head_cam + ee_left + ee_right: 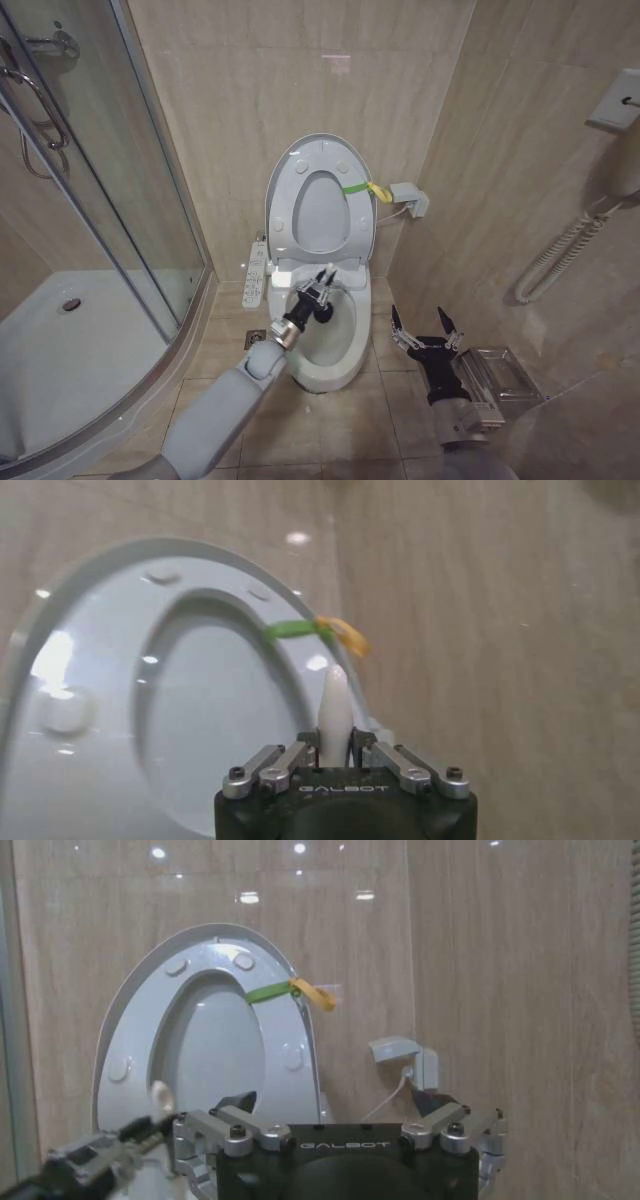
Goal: Open the toilet lid, clean the toilet bowl with a toilet brush, close the toilet lid, and flush.
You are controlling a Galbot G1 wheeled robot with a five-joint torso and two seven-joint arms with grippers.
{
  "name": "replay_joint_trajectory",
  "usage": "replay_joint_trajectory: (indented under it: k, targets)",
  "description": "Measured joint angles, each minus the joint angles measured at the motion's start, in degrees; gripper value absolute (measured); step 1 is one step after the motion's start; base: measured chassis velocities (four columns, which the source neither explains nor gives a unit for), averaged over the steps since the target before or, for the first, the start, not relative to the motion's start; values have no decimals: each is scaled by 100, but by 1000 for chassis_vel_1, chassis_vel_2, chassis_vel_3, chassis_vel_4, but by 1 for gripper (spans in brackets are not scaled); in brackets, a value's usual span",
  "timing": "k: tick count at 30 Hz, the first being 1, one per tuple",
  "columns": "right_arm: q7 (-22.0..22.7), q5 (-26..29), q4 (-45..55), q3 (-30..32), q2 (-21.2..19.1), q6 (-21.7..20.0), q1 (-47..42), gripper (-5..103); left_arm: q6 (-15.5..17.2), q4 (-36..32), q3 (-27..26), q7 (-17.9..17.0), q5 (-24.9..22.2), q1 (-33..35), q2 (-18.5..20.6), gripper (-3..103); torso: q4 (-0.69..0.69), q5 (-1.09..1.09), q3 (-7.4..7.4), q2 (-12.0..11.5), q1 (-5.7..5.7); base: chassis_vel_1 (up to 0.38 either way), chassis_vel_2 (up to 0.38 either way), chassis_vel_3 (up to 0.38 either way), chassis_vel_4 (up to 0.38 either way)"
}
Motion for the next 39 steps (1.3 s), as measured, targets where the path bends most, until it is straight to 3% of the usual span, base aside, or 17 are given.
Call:
replay_joint_trajectory:
  k: [12,27,39]
  targets:
    - [0,0,0,0,0,0,0,100,84,-363,-512,-131,-57,499,117,20,-1,-1,0,0,0,0,0,0,0]
    - [0,0,0,0,0,0,0,100,827,-2158,-538,-779,339,1104,554,20,-2,-1,0,0,0,0,0,0,0]
    - [1,0,0,0,0,0,0,100,928,-3281,-1599,-1077,835,2309,1213,20,-1,-1,-1,0,0,0,0,0,0]
